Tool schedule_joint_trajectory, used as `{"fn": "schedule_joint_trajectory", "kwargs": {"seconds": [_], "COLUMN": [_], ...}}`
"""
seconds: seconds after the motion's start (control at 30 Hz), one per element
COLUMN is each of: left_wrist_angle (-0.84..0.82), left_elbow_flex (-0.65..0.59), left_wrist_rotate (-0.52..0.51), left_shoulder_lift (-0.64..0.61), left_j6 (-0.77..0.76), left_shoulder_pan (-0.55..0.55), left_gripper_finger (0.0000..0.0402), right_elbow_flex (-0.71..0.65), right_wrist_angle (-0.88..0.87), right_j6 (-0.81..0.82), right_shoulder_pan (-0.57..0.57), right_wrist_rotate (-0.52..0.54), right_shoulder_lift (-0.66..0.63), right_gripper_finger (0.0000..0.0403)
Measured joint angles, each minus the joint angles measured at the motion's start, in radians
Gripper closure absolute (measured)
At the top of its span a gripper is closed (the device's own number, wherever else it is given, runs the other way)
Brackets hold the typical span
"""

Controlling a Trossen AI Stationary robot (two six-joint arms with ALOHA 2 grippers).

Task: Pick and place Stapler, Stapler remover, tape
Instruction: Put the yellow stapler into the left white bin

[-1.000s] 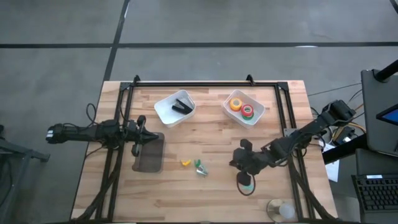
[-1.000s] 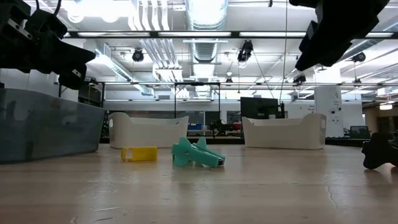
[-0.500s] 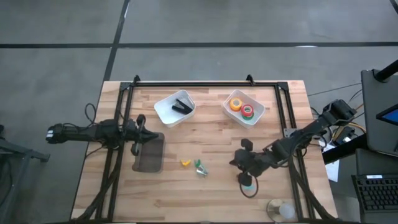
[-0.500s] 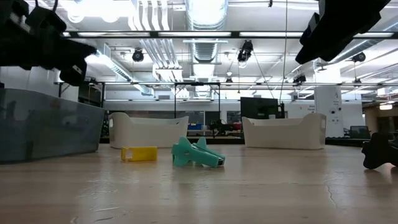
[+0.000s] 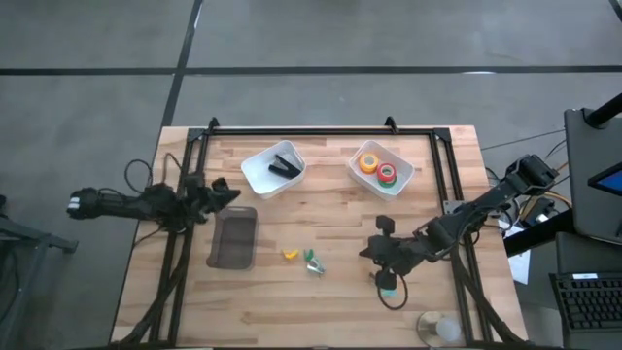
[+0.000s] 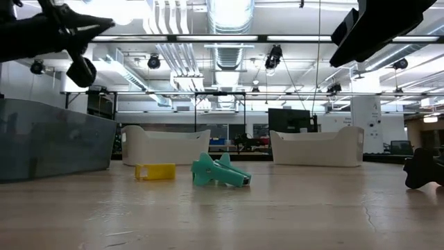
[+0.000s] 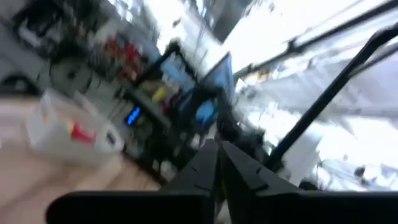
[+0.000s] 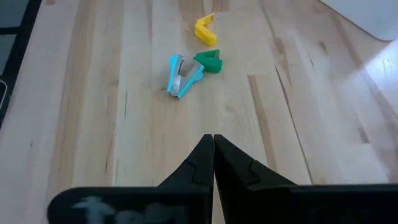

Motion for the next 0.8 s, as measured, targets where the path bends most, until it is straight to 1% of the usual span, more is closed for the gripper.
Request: {"fn": "schedule_joint_trajectory", "kwargs": {"seconds": [0.07,0.1,0.17,0.23,0.33,0.4,0.47,0.53,0.6,0.67,0.77,0.8], "left_wrist_angle": [0.014,0.049,0.139,0.194,0.179,0.172,0.171,0.16,0.061,-0.076,-0.425,-0.516], "left_elbow_flex": [0.006,0.011,0.027,0.057,0.128,0.183,0.24,0.303,0.368,0.465,0.602,0.648], "left_wrist_rotate": [-0.007,-0.02,-0.027,-0.028,-0.034,-0.041,-0.041,-0.038,-0.036,-0.035,-0.051,-0.065], "left_shoulder_lift": [0.067,0.104,0.182,0.259,0.375,0.462,0.55,0.633,0.706,0.76,0.846,0.884], "left_j6": [-0.003,-0.004,0.001,0.019,0.015,0.022,0.027,0.054,0.065,0.064,0.032,0.02], "left_shoulder_pan": [-0.032,-0.048,-0.075,-0.095,-0.111,-0.12,-0.125,-0.133,-0.145,-0.157,-0.183,-0.197], "left_gripper_finger": [0.0359,0.0346,0.0315,0.0278,0.0224,0.0196,0.018,0.0174,0.0173,0.0173,0.0173,0.0173], "right_elbow_flex": [0.0,0.0,0.0,0.0,0.0,-0.002,-0.011,-0.03,-0.055,-0.084,-0.109,-0.118], "right_wrist_angle": [0.0,0.0,-0.001,-0.002,0.0,0.01,0.037,0.083,0.138,0.161,0.169,0.166], "right_j6": [-0.017,-0.025,-0.048,-0.059,-0.065,-0.088,-0.118,-0.142,-0.167,-0.182,-0.171,-0.166], "right_shoulder_pan": [0.0,0.0,0.0,0.0,0.0,0.0,0.001,0.002,0.003,0.005,0.008,0.012], "right_wrist_rotate": [-0.002,-0.002,-0.002,-0.001,0.005,0.01,0.021,0.024,0.018,0.0,-0.003,-0.004], "right_shoulder_lift": [0.0,-0.001,-0.001,-0.003,-0.013,-0.023,-0.039,-0.064,-0.092,-0.129,-0.177,-0.195], "right_gripper_finger": [0.0394,0.0394,0.0394,0.0394,0.0394,0.0394,0.0394,0.0394,0.0394,0.0394,0.0394,0.0394]}}
